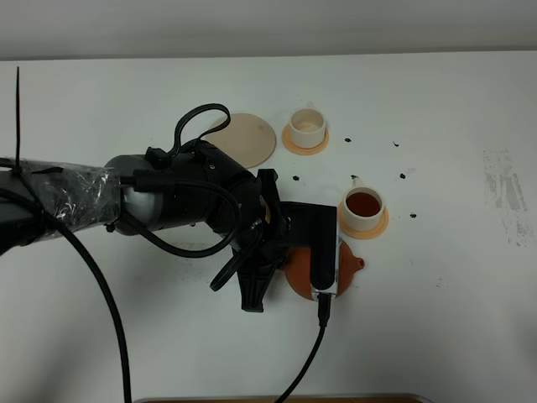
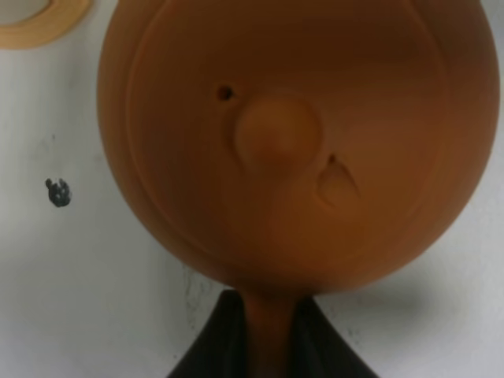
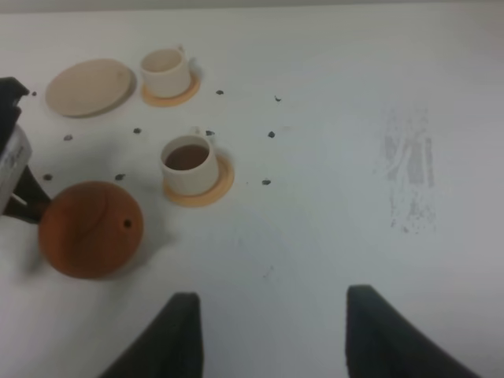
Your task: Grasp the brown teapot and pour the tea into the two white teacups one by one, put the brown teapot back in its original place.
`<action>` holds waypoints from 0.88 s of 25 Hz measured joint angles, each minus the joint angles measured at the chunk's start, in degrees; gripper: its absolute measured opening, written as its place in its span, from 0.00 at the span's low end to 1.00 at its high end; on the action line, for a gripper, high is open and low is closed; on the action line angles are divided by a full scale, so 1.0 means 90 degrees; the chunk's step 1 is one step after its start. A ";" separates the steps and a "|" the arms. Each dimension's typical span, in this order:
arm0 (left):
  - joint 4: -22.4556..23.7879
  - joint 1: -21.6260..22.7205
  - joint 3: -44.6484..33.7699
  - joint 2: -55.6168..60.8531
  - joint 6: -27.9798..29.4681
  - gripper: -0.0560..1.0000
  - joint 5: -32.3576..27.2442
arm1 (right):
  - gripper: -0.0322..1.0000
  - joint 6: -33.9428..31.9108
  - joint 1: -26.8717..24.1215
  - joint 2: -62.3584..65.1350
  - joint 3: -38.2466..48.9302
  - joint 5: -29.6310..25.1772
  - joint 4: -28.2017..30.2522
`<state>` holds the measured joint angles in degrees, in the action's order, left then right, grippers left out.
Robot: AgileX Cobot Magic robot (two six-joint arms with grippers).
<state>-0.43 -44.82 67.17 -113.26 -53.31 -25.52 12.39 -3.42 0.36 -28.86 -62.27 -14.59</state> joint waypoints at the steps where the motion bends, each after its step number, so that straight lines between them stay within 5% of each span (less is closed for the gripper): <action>1: 0.0000 0.0000 0.0000 0.0032 0.0015 0.17 0.0000 | 0.46 0.0000 0.0000 0.0000 0.0000 0.0000 0.0000; 5: 0.0234 0.0000 0.0040 0.0388 0.0314 0.17 -0.0123 | 0.46 0.0000 0.0000 0.0000 0.0000 0.0000 0.0000; 10: 0.1410 0.0145 0.0630 0.0774 0.1089 0.17 -0.0477 | 0.46 0.0000 0.0000 0.0000 0.0000 0.0000 -0.0002; 22: 0.2549 0.1480 0.1954 0.0307 0.1263 0.17 -0.0325 | 0.46 0.0000 0.0000 0.0000 0.0000 0.0000 -0.0007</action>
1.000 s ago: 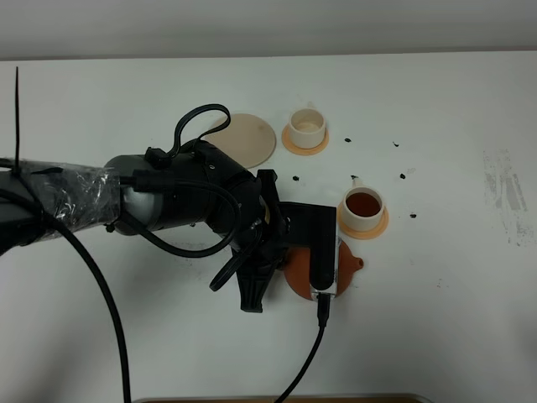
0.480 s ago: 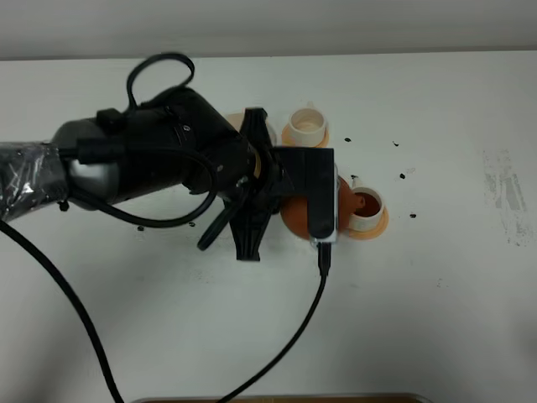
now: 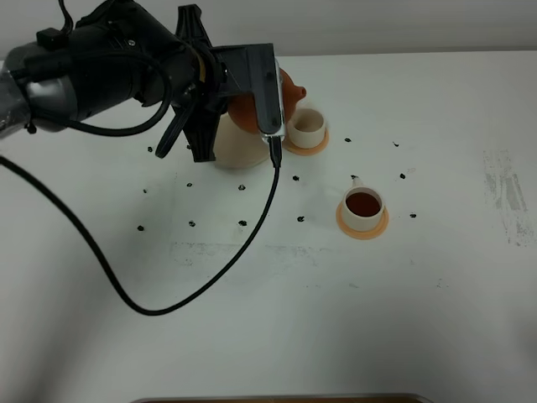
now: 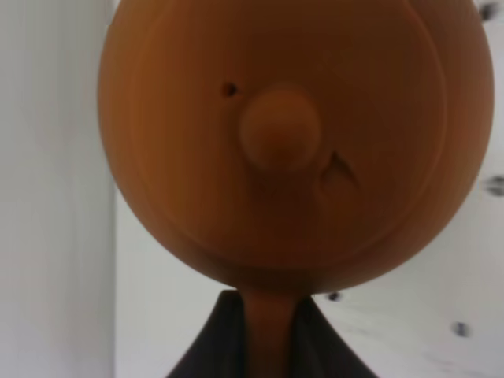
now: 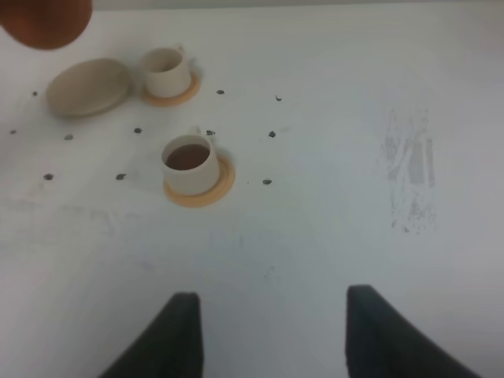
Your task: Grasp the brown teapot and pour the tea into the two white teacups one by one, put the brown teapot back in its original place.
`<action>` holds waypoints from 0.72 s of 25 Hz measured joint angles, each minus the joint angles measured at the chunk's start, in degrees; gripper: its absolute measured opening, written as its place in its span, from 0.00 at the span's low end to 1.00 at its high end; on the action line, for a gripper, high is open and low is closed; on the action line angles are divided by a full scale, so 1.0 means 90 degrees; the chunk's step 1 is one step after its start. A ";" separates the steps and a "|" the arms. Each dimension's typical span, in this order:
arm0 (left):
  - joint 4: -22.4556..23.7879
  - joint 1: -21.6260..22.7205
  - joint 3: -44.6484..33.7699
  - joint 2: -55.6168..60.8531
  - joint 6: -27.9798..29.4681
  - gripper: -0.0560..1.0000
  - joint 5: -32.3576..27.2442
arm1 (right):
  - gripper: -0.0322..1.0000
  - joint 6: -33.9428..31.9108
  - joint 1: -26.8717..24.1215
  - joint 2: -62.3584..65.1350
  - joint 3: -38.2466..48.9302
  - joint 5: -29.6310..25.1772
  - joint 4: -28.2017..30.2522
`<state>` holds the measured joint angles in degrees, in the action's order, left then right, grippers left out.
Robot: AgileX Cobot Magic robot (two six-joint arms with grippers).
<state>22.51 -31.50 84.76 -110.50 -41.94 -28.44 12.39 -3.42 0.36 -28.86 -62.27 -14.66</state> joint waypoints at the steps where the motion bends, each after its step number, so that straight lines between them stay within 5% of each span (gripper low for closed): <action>1: 0.0033 0.0054 0.0154 -0.0183 -0.0017 0.17 0.0000 | 0.46 0.0000 0.0000 0.0000 0.0000 0.0000 0.0000; 10: 0.0219 0.0233 0.1823 -0.1677 -0.0723 0.17 -0.0044 | 0.46 0.0000 0.0000 0.0000 0.0000 0.0000 0.0000; 18: 0.0344 0.0344 0.1950 -0.1897 -0.1403 0.17 -0.0003 | 0.46 0.0000 0.0000 0.0000 0.0000 0.0000 -0.0002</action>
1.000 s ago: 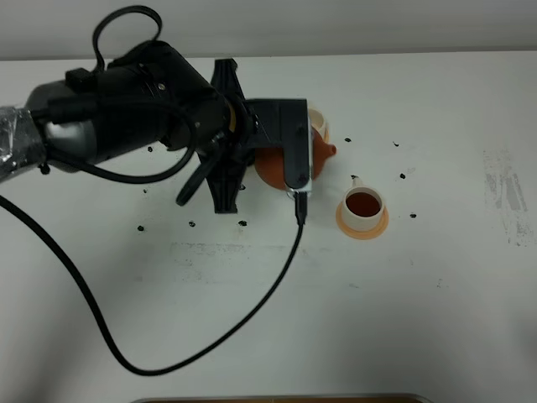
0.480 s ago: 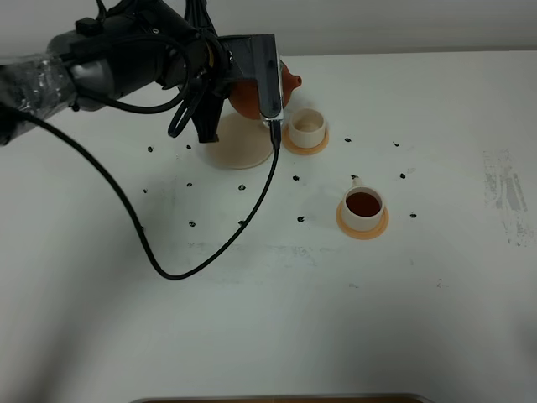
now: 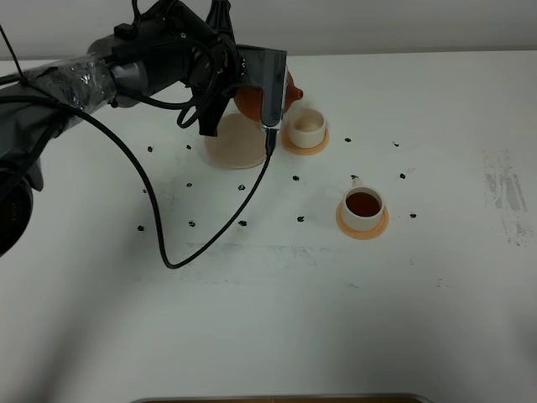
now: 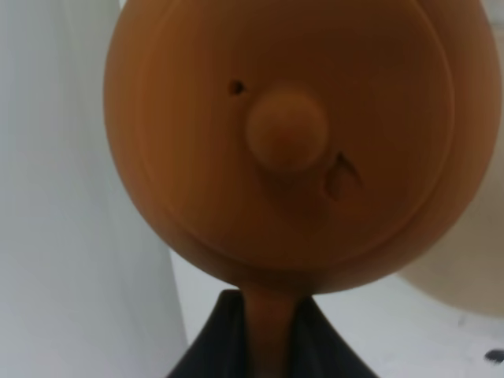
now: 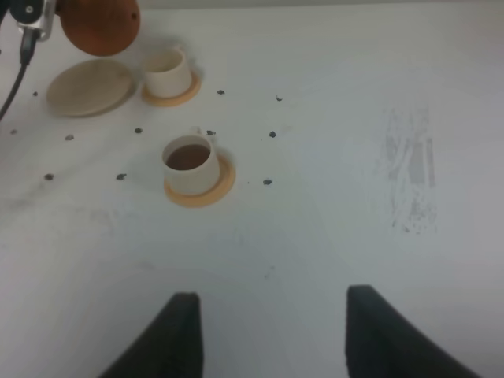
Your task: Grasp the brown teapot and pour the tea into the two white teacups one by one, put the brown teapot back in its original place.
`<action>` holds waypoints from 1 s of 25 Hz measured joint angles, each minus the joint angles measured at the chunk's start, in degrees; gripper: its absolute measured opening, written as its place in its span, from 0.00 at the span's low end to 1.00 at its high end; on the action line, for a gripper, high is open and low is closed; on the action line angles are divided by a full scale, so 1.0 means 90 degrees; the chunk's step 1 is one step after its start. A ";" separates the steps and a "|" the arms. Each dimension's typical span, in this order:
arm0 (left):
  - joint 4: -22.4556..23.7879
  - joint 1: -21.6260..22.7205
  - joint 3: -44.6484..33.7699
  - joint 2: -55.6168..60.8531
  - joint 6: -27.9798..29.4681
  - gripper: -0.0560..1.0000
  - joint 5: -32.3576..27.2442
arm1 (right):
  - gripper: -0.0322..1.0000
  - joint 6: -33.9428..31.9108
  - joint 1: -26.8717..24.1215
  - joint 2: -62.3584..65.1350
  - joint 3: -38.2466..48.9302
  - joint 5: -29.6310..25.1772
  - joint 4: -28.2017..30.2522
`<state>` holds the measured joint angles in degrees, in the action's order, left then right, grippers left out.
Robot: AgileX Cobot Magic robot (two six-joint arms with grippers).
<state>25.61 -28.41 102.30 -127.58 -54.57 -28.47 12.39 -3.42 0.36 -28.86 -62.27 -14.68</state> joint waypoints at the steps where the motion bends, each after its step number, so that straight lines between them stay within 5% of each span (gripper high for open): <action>1: 0.0038 0.0007 0.0008 0.0000 -0.0006 0.17 0.0027 | 0.46 0.0000 0.0000 0.0000 0.0000 0.0000 -0.0005; 25: 0.1613 0.0015 0.0030 -0.0549 -0.0045 0.17 0.1248 | 0.46 0.0000 0.0000 0.0001 0.0000 0.0000 -0.0007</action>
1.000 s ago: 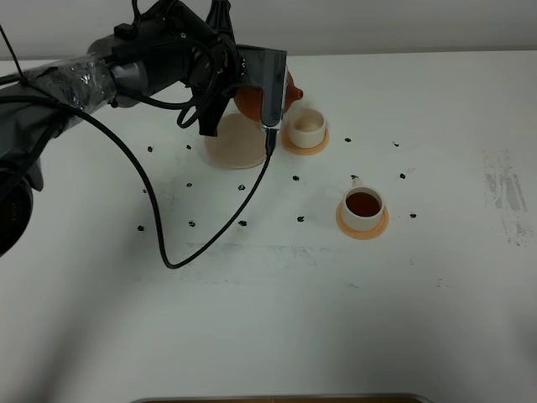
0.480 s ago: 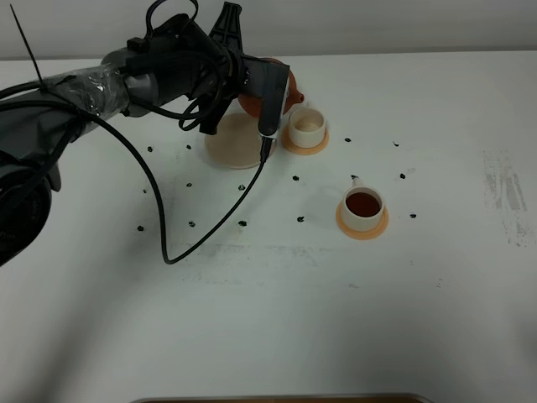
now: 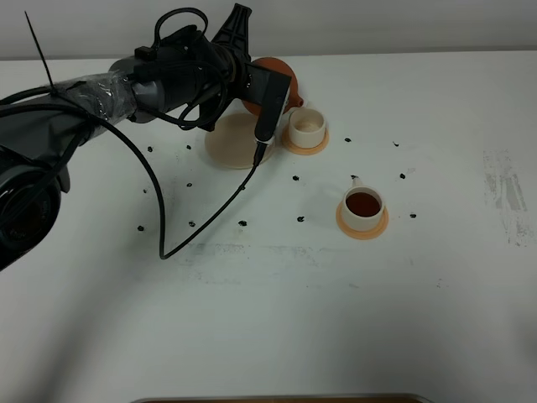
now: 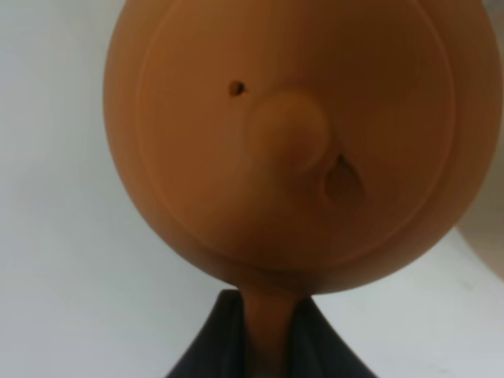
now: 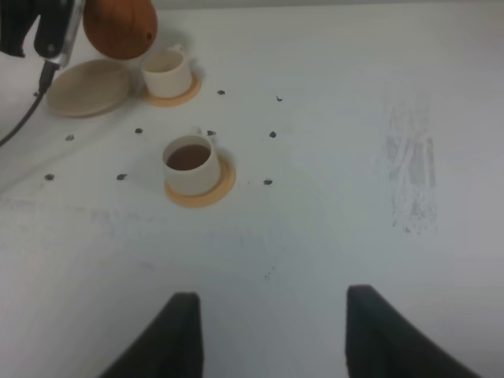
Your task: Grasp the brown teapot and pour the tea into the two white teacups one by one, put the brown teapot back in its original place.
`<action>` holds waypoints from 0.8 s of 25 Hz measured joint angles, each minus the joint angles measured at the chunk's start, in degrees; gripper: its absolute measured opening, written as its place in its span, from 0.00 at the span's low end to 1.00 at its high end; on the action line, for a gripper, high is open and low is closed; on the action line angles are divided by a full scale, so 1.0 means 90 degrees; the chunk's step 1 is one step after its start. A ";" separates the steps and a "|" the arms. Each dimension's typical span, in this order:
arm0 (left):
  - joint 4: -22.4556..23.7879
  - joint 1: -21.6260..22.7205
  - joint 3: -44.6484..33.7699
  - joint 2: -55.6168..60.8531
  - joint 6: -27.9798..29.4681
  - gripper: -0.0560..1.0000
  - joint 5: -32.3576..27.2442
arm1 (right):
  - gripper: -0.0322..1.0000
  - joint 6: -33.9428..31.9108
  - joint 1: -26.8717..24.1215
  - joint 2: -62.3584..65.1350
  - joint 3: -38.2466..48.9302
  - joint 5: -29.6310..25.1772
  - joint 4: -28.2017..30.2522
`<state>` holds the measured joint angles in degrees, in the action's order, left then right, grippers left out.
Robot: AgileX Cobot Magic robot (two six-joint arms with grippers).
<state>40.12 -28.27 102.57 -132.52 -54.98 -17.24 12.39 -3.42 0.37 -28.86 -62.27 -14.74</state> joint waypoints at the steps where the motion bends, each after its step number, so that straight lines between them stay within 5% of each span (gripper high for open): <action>1: 0.0030 0.0000 0.0000 0.0000 0.0000 0.17 0.0043 | 0.46 0.0000 0.0000 0.0000 0.0000 0.0000 0.0000; 20: 0.1045 -0.0020 0.0000 -0.0124 0.0000 0.17 0.0615 | 0.46 0.0000 0.0000 0.0000 0.0000 0.0000 0.0000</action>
<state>49.53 -28.45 102.57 -133.63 -54.98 -11.71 12.39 -3.42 0.37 -28.86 -62.27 -14.74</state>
